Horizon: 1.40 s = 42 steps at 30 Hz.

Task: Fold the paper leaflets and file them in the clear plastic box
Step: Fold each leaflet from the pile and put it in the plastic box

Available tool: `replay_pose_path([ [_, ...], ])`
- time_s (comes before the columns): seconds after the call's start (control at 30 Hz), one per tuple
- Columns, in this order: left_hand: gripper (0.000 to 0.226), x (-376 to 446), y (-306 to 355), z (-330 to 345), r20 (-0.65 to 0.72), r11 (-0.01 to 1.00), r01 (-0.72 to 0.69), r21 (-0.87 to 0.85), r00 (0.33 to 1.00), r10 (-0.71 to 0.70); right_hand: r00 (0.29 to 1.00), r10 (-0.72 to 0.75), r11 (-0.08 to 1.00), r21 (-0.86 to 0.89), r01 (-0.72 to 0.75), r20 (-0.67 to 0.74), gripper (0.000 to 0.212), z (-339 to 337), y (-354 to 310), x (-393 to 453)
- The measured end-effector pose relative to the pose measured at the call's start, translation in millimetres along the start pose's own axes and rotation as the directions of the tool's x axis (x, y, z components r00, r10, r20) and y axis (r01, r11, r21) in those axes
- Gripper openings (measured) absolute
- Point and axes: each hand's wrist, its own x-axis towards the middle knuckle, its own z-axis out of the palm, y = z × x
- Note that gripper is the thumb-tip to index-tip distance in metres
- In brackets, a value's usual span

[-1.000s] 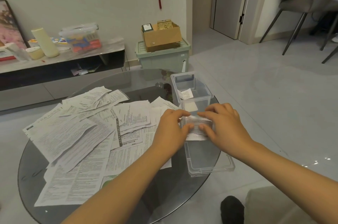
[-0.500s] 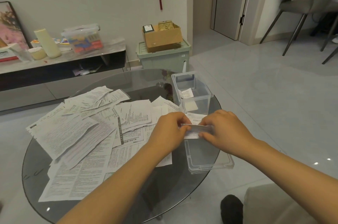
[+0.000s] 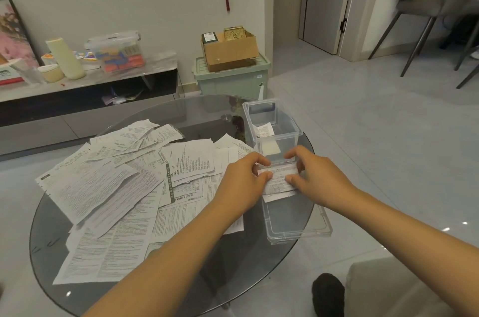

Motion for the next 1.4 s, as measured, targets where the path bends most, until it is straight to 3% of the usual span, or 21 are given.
replay_pose_path([
  [0.13,0.022,-0.5,-2.3,9.0,0.022,0.998,-0.014,0.062,1.000,0.013,0.999,-0.020,0.991,-0.129,0.024,0.032,0.042,6.6,4.8,4.5],
  [0.23,0.023,-2.7,-4.5,14.3,0.054,0.990,-0.053,0.134,0.997,0.046,0.990,-0.110,0.923,-0.359,0.136,0.092,0.040,7.7,7.5,5.2],
  [0.3,0.029,-2.8,-5.7,13.5,0.091,0.975,-0.108,0.195,0.992,0.092,0.975,-0.146,0.882,-0.425,0.205,0.167,0.045,5.2,8.5,3.4],
  [0.43,0.044,0.8,-5.9,2.0,0.226,0.947,-0.164,0.277,0.969,0.102,0.947,-0.139,0.844,-0.466,0.266,0.290,0.057,-0.9,12.1,3.7],
  [0.63,0.044,1.3,-5.2,-4.5,0.290,0.911,-0.234,0.340,0.947,0.135,0.939,-0.249,0.820,-0.465,0.335,0.237,0.050,-6.8,6.8,5.2],
  [0.77,0.056,-2.5,-5.4,-6.8,0.319,0.893,-0.285,0.348,0.932,0.173,0.939,-0.243,0.857,-0.399,0.326,0.245,0.045,-11.7,9.9,5.2],
  [0.9,0.048,-3.9,-2.3,-6.6,0.321,0.831,-0.359,0.425,0.918,0.232,0.926,-0.237,0.859,-0.381,0.341,0.294,0.048,-16.0,10.5,5.8],
  [1.0,0.041,-3.0,0.6,-8.4,0.340,0.781,-0.393,0.486,0.908,0.245,0.931,-0.242,0.870,-0.363,0.333,0.274,0.044,-15.4,10.5,5.1],
  [1.2,0.043,-6.1,1.5,-11.0,0.318,0.802,-0.393,0.449,0.910,0.268,0.909,-0.375,0.839,-0.349,0.417,0.183,0.028,-10.1,17.9,3.8],
  [1.4,0.027,-4.6,-3.6,-5.8,0.152,0.776,-0.454,0.439,0.888,0.433,0.848,-0.529,0.783,-0.407,0.471,-0.035,0.018,-1.1,19.0,5.4],
])
